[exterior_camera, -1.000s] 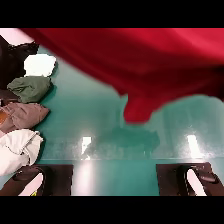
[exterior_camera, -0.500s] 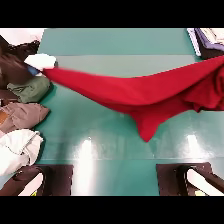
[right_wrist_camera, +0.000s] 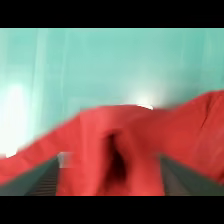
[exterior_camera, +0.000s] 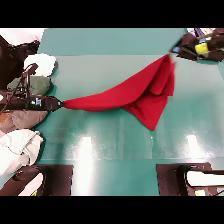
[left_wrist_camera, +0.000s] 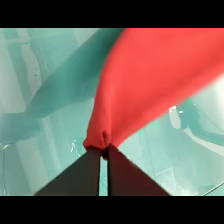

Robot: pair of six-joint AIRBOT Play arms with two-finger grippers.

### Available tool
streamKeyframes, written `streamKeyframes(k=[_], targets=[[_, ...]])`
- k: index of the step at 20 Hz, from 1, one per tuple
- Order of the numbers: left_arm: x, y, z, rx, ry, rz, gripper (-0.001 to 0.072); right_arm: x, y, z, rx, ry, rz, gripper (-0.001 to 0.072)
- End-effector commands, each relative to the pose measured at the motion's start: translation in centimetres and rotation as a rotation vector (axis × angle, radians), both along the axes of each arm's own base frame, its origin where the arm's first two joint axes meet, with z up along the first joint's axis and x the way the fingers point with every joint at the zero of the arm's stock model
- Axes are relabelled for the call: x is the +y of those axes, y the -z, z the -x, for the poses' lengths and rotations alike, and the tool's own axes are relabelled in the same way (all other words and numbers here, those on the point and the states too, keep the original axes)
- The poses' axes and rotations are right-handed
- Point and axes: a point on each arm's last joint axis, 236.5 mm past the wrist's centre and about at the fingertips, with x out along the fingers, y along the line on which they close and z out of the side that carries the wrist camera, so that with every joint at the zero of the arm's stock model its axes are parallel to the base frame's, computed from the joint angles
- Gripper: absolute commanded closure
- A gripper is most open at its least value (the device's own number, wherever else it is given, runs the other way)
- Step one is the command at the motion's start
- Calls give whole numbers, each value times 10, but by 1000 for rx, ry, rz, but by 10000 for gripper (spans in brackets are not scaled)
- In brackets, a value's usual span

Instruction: Fold the shirts.

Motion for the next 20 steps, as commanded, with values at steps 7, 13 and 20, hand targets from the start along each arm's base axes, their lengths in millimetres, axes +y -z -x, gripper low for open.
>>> streamKeyframes(k=[7,13,20], targets=[[1,5,-1,-1,-12,0,677,-70,98,44,290,-57,178,305],[1,5,-1,5,-17,4,677,-65,198,107,537,-48,114,471],[1,5,0,12,-25,9,678,-32,248,120,546,-75,138,468]])
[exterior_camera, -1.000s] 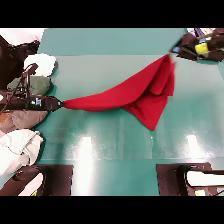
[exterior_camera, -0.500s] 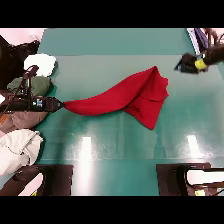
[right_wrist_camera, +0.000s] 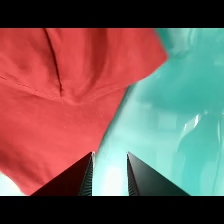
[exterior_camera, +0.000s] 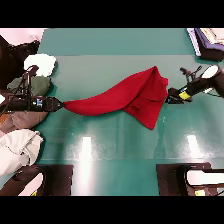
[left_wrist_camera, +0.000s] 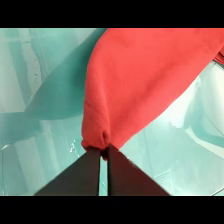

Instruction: Fold the shirts.

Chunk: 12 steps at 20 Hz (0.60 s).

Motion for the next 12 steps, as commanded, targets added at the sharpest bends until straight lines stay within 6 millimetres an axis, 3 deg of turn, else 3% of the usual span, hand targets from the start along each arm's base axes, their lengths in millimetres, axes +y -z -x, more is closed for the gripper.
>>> streamKeyframes(k=[1,8,10,12], targets=[[0,0,0,9,-12,7,677,15,20,4,-13,-18,14,468],[-1,1,2,18,-9,9,677,20,24,-3,-37,-19,21,456],[-1,1,2,18,-9,9,677,24,22,-9,-58,0,0,349],[-1,1,2,18,-9,9,677,29,21,-14,-72,19,-25,349]])
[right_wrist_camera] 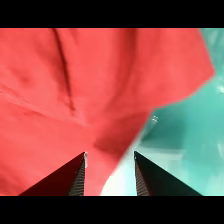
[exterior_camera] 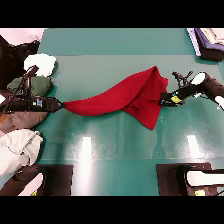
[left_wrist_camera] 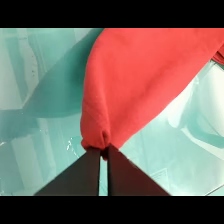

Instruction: Fold the shirts.

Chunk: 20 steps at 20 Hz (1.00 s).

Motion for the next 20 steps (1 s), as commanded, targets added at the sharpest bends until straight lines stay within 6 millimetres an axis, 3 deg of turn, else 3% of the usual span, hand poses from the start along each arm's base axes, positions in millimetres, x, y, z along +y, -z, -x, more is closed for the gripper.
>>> streamKeyframes(k=[1,2,4,5,8,10,12,13,16,18,20], targets=[[0,0,0,3,-1,1,677,6,-2,-10,-32,27,-26,351],[0,0,1,5,-1,2,677,5,-2,-11,-36,29,-25,362],[0,0,1,6,-1,2,677,5,-2,-12,-41,28,-24,506],[0,0,1,5,-1,2,677,5,-2,-13,-46,28,-22,681],[0,-1,-1,-3,-5,2,677,6,-11,-9,-47,19,-28,697],[0,-21,-9,-50,-4,1,677,9,-42,-8,-111,8,-37,697],[1,-71,-27,-175,-7,-2,677,8,-97,-13,-255,10,-31,697],[2,-102,-35,-250,-7,-5,677,7,-135,-18,-355,10,-25,697],[3,-218,-44,-526,-10,-15,677,5,-278,-25,-726,15,3,697],[2,-292,-32,-698,-9,-21,677,4,-383,-9,-994,27,20,697],[1,-365,-5,-874,-4,-28,677,4,-475,28,-1237,41,35,697]])
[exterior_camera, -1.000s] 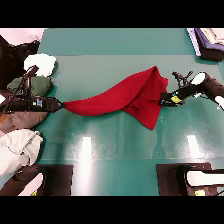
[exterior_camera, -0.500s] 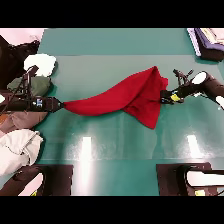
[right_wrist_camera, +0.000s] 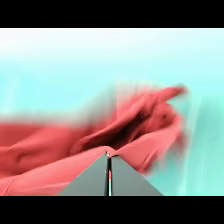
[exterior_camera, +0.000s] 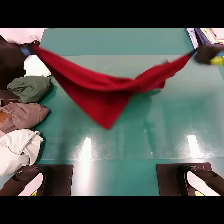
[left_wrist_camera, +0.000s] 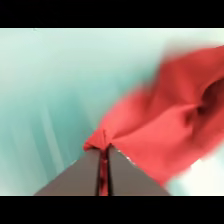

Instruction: Fold the shirts.

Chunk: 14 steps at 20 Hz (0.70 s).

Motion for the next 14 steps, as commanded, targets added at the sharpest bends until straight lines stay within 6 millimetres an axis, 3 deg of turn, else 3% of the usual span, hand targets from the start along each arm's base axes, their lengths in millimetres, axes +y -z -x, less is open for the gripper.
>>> streamKeyframes(k=[1,4,5,7,8,10,12,14], targets=[[-2,-131,49,-325,2,-15,677,0,-166,71,-446,34,14,697],[-4,-215,111,-569,1,-23,678,-6,-248,149,-701,79,60,697],[-4,-237,134,-643,-2,-22,677,-10,-264,170,-758,102,87,697],[-4,-261,165,-738,-10,-13,677,-23,-290,207,-843,170,118,698],[-4,-266,175,-759,-12,-13,678,-31,-298,219,-865,212,126,697],[-4,-262,177,-749,-11,-24,678,-46,-303,225,-858,277,140,698],[1,-243,153,-682,-32,-40,678,-49,-292,207,-774,280,152,698],[17,-199,107,-534,-91,-74,678,-50,-265,167,-627,258,170,698]])
